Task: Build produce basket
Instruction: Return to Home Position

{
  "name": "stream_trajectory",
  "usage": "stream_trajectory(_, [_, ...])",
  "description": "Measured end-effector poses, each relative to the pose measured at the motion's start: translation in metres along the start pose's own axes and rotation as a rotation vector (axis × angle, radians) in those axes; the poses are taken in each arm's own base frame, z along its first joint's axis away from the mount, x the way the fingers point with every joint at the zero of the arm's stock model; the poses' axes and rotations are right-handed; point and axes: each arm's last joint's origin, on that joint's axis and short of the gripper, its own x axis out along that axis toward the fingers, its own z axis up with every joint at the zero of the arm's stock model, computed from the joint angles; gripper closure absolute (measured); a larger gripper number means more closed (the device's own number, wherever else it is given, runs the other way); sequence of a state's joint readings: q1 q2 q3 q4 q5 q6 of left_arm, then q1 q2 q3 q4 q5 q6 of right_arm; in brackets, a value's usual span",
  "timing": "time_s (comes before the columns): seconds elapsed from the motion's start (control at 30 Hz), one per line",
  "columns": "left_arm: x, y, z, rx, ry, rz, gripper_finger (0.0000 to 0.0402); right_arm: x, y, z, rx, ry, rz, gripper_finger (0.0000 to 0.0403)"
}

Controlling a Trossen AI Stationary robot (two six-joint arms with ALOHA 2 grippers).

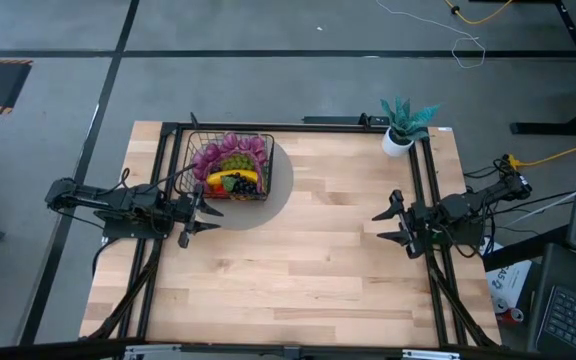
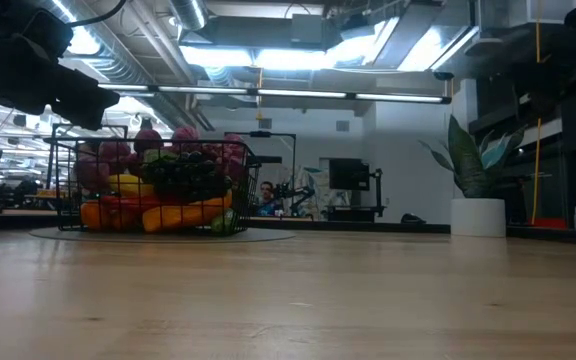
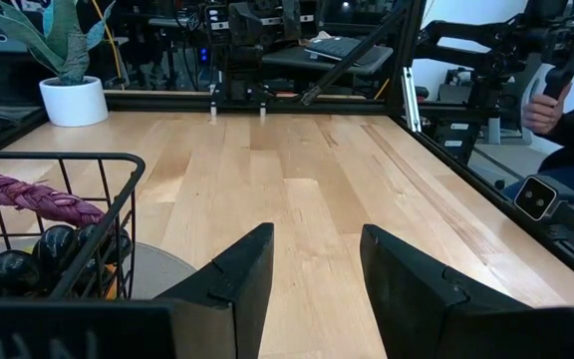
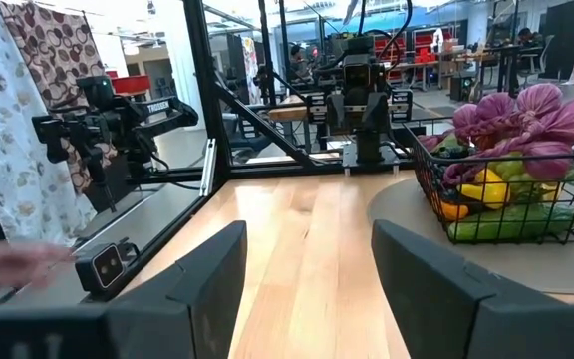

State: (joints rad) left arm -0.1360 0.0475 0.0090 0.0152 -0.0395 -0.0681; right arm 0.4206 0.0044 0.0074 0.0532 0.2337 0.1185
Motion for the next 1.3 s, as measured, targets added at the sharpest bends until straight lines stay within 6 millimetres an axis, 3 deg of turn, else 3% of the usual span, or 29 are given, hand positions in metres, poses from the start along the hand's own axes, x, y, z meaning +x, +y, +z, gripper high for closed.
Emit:
stream_trajectory(0.63, [0.0000, 0.0000, 0.0000, 0.005, 0.000, 0.001, 0.0255, 0.0000, 0.0000, -0.0001, -0.047, 0.000, 0.000, 0.0182])
stream_trajectory(0.87, [0.0000, 0.0007, 0.0003, 0.176, -0.002, 0.025, 0.0255, 0.0000, -0.0002, 0.0000, -0.052, -0.001, -0.008, 0.0182])
stream_trajectory(1.3, [0.0008, 0.0009, -0.0007, 0.236, 0.011, 0.029, 0.0255, 0.0000, -0.0002, 0.0000, -0.053, -0.001, -0.008, 0.0182])
